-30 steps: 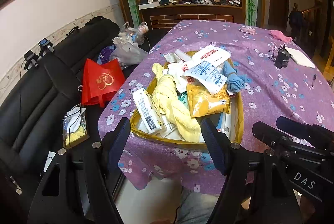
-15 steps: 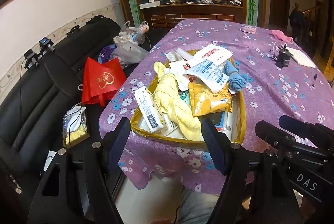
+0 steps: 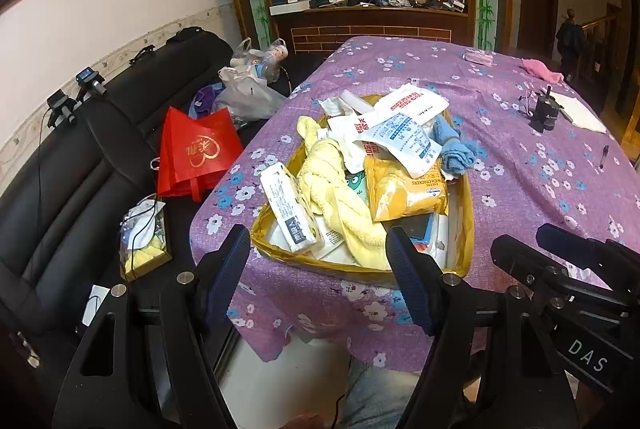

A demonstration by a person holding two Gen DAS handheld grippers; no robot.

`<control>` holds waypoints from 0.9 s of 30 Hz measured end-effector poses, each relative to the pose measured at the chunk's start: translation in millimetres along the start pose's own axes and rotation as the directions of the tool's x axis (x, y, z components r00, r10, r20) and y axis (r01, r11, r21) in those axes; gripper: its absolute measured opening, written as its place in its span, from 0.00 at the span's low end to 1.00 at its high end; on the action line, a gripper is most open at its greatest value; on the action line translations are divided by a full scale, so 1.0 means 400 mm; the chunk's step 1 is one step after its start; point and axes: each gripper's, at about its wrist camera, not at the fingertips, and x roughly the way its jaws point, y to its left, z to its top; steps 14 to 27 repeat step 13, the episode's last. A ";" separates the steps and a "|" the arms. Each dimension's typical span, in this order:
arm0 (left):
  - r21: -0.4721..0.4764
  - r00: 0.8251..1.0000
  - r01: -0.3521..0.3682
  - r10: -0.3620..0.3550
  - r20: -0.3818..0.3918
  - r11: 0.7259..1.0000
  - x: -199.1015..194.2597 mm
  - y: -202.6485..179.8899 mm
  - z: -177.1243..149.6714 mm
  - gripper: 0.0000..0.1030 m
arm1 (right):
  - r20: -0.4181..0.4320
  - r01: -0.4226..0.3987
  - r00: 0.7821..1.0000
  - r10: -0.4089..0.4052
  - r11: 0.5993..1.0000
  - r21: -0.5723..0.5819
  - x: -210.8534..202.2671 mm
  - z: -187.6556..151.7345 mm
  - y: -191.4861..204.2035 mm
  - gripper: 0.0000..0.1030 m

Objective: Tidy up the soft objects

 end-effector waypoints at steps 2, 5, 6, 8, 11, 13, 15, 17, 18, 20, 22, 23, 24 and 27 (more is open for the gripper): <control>0.001 1.000 0.000 0.000 -0.002 1.000 0.002 0.001 0.001 0.69 | -0.002 -0.001 1.000 0.001 1.000 0.000 0.000 0.000 0.000 0.55; -0.010 1.000 0.005 -0.005 -0.007 1.000 0.003 0.005 0.000 0.69 | -0.002 0.000 1.000 0.000 1.000 -0.003 -0.001 -0.002 0.003 0.55; -0.013 1.000 0.012 -0.012 -0.010 1.000 0.005 0.006 0.000 0.69 | -0.003 0.001 1.000 -0.001 1.000 -0.004 -0.002 -0.003 0.003 0.55; -0.019 0.999 0.050 -0.050 -0.014 0.999 0.007 0.008 -0.001 0.69 | -0.003 0.001 1.000 -0.001 1.000 -0.004 -0.001 -0.003 0.004 0.55; -0.019 0.999 0.050 -0.050 -0.006 0.999 0.004 0.003 -0.005 0.69 | -0.007 0.003 1.000 -0.003 1.000 -0.003 0.003 -0.003 0.006 0.55; -0.020 0.998 0.056 -0.056 0.001 0.998 0.002 0.003 -0.006 0.69 | -0.007 0.002 1.000 -0.003 1.000 -0.001 0.003 -0.003 0.006 0.55; -0.020 0.998 0.056 -0.056 0.001 0.998 0.002 0.003 -0.006 0.69 | -0.007 0.002 1.000 -0.003 1.000 -0.001 0.003 -0.003 0.006 0.55; -0.020 0.998 0.056 -0.056 0.001 0.998 0.002 0.003 -0.006 0.69 | -0.007 0.002 1.000 -0.003 1.000 -0.001 0.003 -0.003 0.006 0.55; -0.020 0.998 0.056 -0.056 0.001 0.998 0.002 0.003 -0.006 0.69 | -0.007 0.002 1.000 -0.003 1.000 -0.001 0.003 -0.003 0.006 0.55; -0.020 0.998 0.056 -0.056 0.001 0.998 0.002 0.003 -0.006 0.69 | -0.007 0.002 1.000 -0.003 1.000 -0.001 0.003 -0.003 0.006 0.55; -0.020 0.998 0.056 -0.056 0.001 0.998 0.002 0.003 -0.006 0.69 | -0.007 0.002 1.000 -0.003 1.000 -0.001 0.003 -0.003 0.006 0.55; -0.020 0.998 0.056 -0.056 0.001 0.998 0.002 0.003 -0.006 0.69 | -0.007 0.002 1.000 -0.003 1.000 -0.001 0.003 -0.003 0.006 0.55; -0.020 0.998 0.056 -0.056 0.001 0.998 0.002 0.003 -0.006 0.69 | -0.007 0.002 1.000 -0.003 1.000 -0.001 0.003 -0.003 0.006 0.55; -0.020 0.998 0.056 -0.056 0.001 0.998 0.002 0.003 -0.006 0.69 | -0.007 0.002 1.000 -0.003 1.000 -0.001 0.003 -0.003 0.006 0.55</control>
